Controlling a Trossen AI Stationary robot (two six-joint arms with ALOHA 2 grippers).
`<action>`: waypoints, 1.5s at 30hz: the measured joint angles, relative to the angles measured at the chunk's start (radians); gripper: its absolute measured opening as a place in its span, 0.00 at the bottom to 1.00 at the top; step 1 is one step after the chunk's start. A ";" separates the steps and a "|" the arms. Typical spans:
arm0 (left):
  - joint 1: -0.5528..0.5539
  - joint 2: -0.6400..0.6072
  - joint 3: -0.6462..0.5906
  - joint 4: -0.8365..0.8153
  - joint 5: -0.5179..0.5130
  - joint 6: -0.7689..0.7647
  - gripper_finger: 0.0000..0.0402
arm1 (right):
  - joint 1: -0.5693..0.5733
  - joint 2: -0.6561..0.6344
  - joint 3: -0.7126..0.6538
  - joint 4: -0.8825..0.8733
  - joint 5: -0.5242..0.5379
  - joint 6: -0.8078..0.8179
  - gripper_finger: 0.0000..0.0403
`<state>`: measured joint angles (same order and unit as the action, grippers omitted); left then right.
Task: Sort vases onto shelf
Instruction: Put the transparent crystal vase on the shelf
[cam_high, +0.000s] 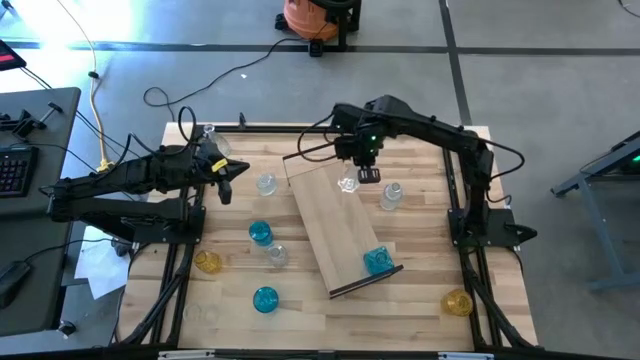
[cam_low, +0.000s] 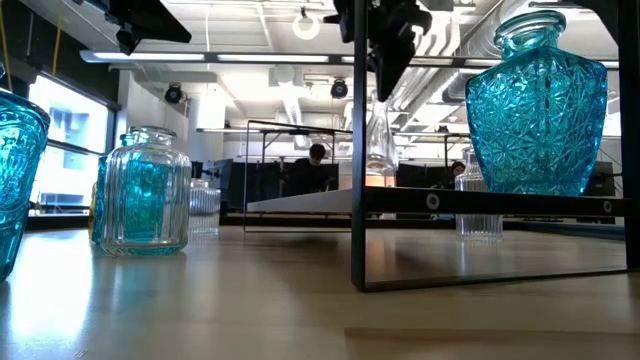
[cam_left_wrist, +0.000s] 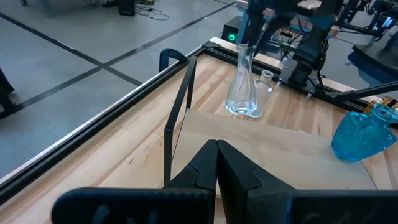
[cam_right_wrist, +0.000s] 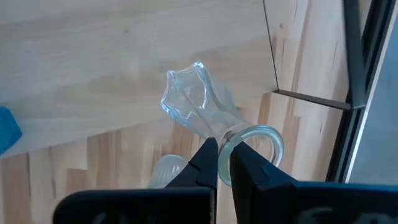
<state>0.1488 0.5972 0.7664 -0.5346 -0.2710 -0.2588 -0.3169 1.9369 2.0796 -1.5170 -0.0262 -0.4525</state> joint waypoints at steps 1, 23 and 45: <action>0.000 0.000 0.000 0.000 0.000 0.000 0.01 | 0.004 0.003 -0.001 0.000 0.015 0.000 0.00; 0.000 0.000 0.000 0.001 0.030 0.019 0.01 | 0.039 0.100 -0.001 0.125 0.131 -0.098 0.00; 0.000 0.000 0.000 0.000 0.026 0.027 0.01 | 0.021 0.135 0.001 0.146 0.105 -0.108 0.00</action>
<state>0.1486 0.5976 0.7666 -0.5350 -0.2451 -0.2321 -0.2962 2.0719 2.0807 -1.3706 0.0790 -0.5609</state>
